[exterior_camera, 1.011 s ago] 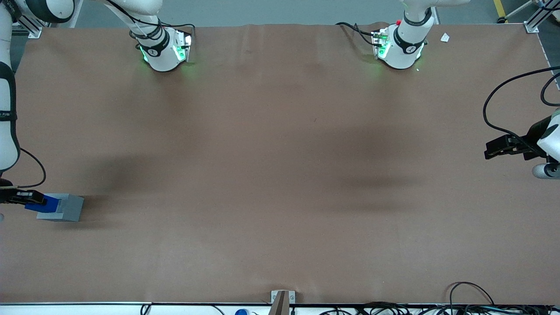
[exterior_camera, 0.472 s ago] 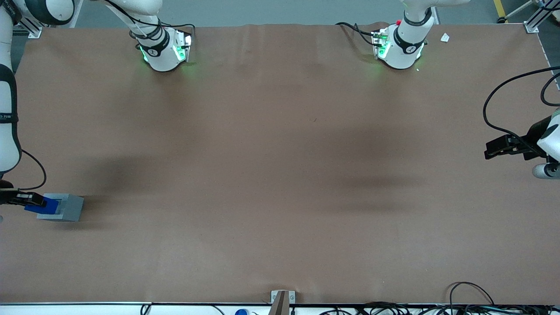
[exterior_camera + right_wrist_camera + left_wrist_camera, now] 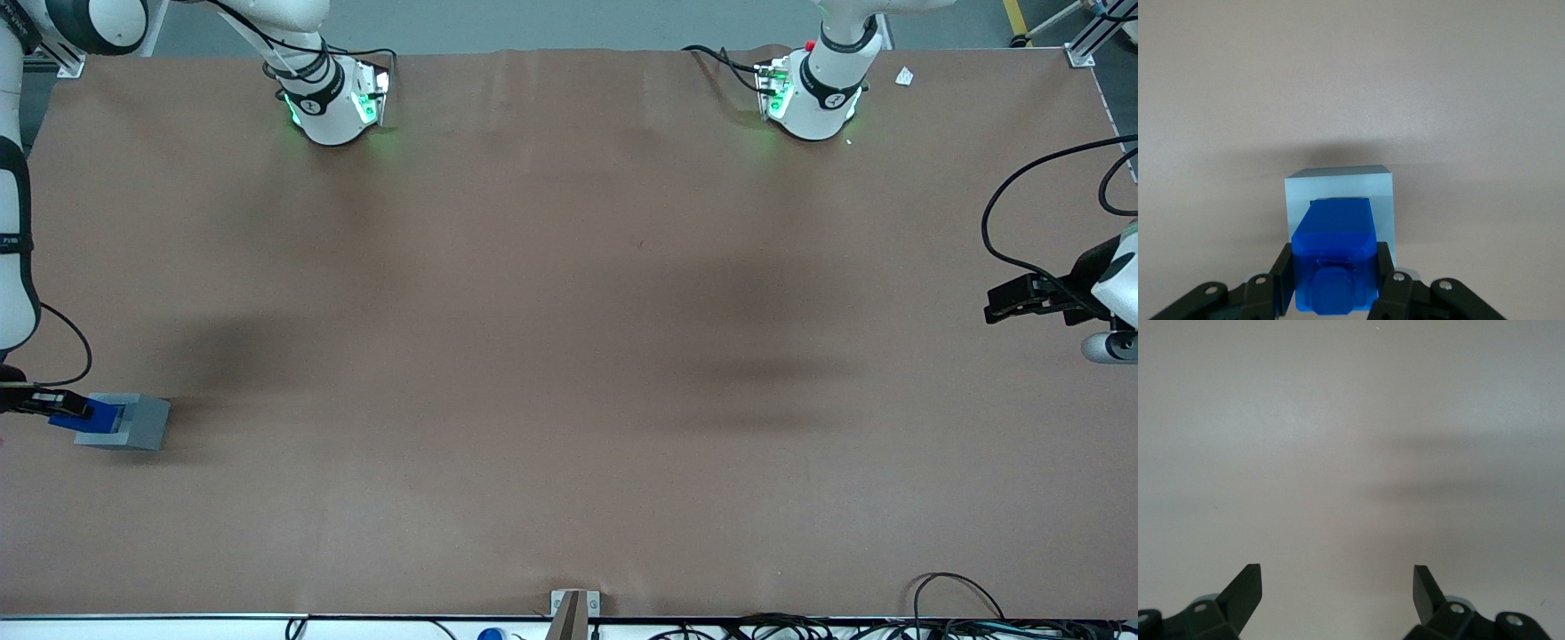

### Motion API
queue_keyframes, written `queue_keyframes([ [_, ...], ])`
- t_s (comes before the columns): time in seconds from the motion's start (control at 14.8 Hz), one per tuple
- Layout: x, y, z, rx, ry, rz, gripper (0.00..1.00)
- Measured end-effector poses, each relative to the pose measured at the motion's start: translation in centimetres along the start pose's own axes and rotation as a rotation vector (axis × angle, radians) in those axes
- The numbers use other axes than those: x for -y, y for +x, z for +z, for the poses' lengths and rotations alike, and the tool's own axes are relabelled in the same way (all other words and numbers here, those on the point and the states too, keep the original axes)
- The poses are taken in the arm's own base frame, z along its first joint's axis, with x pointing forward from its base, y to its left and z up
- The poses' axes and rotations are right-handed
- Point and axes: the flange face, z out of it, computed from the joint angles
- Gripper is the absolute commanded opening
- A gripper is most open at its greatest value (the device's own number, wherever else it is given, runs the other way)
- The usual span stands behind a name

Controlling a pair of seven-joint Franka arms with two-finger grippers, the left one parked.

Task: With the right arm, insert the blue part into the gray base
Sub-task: 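Lower the blue block into the gray base's square hole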

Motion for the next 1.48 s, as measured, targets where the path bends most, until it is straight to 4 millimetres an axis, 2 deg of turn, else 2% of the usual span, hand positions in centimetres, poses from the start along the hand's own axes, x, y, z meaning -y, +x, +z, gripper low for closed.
queue_keyframes([
  [1.15, 0.0, -0.1, 1.3, 0.011, 0.005, 0.002, 0.19],
  [1.28, -0.2, 0.0, 1.5, 0.003, 0.002, 0.004, 0.26],
  [1.35, -0.3, 0.0, 1.7, 0.000, 0.002, 0.006, 0.33],
  [1.48, -0.3, 0.0, 2.0, 0.000, 0.004, 0.008, 0.55],
])
